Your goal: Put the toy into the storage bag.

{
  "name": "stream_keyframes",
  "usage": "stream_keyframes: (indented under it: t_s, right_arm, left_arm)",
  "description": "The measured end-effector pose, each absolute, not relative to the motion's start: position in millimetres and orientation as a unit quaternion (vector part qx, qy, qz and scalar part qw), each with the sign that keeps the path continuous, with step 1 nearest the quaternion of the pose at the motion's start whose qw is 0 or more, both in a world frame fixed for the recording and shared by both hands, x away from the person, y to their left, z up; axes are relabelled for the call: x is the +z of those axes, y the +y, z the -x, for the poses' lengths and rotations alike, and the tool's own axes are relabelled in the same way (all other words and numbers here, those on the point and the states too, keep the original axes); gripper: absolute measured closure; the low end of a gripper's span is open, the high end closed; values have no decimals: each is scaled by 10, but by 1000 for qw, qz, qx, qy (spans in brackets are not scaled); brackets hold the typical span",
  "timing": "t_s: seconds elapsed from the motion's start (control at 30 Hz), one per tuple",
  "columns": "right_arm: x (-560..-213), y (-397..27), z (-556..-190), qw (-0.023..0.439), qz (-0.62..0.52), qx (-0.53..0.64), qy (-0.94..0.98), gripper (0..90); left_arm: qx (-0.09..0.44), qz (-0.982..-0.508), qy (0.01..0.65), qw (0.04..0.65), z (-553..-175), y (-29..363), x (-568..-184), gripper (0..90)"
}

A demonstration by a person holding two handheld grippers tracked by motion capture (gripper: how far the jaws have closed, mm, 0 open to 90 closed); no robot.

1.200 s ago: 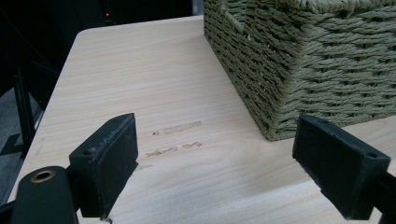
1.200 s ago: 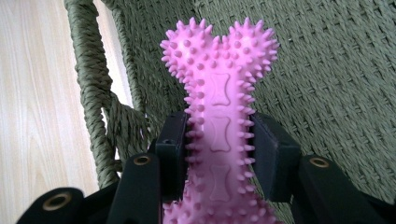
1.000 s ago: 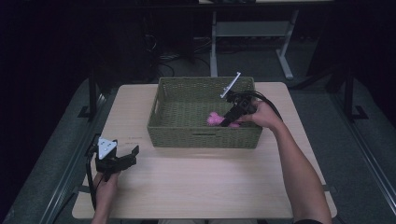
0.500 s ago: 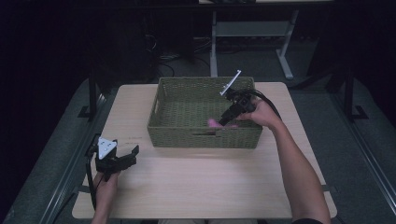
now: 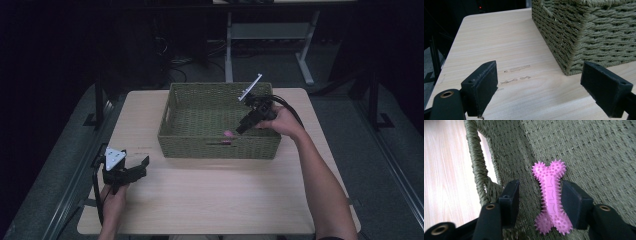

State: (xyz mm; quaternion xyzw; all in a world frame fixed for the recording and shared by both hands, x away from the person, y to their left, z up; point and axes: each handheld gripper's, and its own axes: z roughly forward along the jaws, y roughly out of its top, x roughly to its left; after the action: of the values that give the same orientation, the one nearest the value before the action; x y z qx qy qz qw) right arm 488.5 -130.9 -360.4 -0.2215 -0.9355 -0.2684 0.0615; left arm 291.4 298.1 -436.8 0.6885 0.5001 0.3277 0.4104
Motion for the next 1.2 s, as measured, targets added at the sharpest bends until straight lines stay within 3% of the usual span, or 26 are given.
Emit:
stream_keyframes:
  t_s: [1.2]
  right_arm:
    - [-3102, -1562, -4424, 31, 209, -310, -927, 393]
  left_arm:
    - [327, -689, 499, 412, -2904, 2974, -4363, 137]
